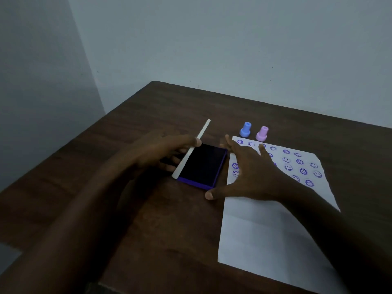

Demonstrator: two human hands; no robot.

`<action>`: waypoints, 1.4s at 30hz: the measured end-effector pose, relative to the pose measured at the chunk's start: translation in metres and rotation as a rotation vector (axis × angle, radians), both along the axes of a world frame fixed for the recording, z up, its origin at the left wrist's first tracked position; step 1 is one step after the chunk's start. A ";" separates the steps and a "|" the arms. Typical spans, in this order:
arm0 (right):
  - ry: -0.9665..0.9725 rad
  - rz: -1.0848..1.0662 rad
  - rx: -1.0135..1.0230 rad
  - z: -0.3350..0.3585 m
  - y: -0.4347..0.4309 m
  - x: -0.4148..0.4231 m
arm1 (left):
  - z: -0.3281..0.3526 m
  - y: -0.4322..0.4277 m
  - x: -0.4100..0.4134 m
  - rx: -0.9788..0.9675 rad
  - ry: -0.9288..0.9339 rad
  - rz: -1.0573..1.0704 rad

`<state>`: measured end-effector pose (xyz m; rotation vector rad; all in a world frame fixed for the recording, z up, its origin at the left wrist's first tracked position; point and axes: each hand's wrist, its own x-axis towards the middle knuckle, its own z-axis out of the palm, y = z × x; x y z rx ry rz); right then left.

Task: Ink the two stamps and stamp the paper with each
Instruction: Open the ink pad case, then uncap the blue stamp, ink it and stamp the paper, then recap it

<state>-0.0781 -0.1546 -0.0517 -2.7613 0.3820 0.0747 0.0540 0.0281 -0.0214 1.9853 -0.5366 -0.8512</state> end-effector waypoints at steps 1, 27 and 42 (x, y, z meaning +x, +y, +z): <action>0.003 -0.008 0.012 -0.001 0.000 0.000 | 0.001 0.000 0.000 -0.003 0.010 0.009; 0.165 0.024 -0.031 -0.006 -0.005 0.001 | -0.028 0.018 0.046 0.225 -0.444 0.271; 0.170 0.034 -0.039 -0.006 -0.011 0.004 | -0.024 0.025 0.048 0.150 -0.414 0.251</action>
